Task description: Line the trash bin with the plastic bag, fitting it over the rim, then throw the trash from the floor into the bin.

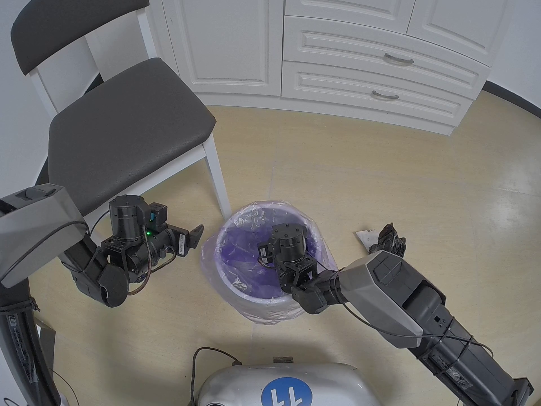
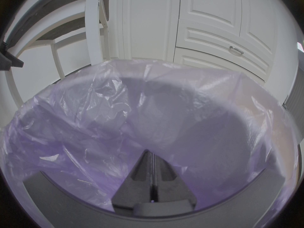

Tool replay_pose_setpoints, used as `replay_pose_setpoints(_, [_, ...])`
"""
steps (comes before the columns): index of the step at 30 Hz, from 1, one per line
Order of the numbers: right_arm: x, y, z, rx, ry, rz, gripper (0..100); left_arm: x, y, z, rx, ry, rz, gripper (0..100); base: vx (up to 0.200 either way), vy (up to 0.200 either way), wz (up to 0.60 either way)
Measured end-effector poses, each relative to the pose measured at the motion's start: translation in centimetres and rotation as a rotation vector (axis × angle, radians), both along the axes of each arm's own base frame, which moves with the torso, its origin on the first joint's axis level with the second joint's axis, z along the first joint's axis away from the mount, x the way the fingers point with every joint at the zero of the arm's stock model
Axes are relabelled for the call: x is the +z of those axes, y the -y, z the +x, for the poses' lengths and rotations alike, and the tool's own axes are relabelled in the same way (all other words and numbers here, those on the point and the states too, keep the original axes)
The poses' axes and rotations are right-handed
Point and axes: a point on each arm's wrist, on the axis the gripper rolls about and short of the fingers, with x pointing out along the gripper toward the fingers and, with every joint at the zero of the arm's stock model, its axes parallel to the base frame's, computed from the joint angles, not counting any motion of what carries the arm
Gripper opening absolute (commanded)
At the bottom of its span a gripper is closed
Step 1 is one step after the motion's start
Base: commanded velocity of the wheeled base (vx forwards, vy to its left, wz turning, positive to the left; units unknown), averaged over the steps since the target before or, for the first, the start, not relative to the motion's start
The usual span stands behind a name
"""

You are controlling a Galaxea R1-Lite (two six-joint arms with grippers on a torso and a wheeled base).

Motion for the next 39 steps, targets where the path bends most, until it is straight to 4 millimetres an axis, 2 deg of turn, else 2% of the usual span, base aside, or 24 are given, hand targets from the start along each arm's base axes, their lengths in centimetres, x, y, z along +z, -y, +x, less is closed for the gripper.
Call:
replay_pose_setpoints(11, [0.8,1.0,0.9,-0.015,0.158,0.059,0,-0.3,0.1,0.1,0.0,0.002,0.002,100,0.0,0.0,0.0])
replay_pose_setpoints(22, [-0.4,-1.5,-1.1,0.04,0.154,0.052,0,-0.7,0.1,0.2,-0.001,0.003,0.006,100,0.0,0.0,0.0])
replay_pose_setpoints(25, [0.1,-1.8,-1.3,0.045,0.149,0.047,0,-0.8,0.1,0.2,-0.002,0.001,0.006,100,0.0,0.0,0.0])
replay_pose_setpoints(29, [1.9,-2.4,-1.8,0.061,0.159,0.056,0,-0.8,0.0,0.2,-0.001,-0.002,0.007,100,0.0,0.0,0.0])
replay_pose_setpoints(33, [2.5,-2.1,-2.5,0.073,0.136,0.039,0,-0.9,0.0,0.1,0.0,-0.004,0.008,100,0.0,0.0,0.0])
replay_pose_setpoints(39, [2.3,-0.7,-5.1,0.11,0.042,-0.031,0,-1.0,-0.1,0.0,-0.001,-0.011,0.01,100,0.0,0.0,0.0])
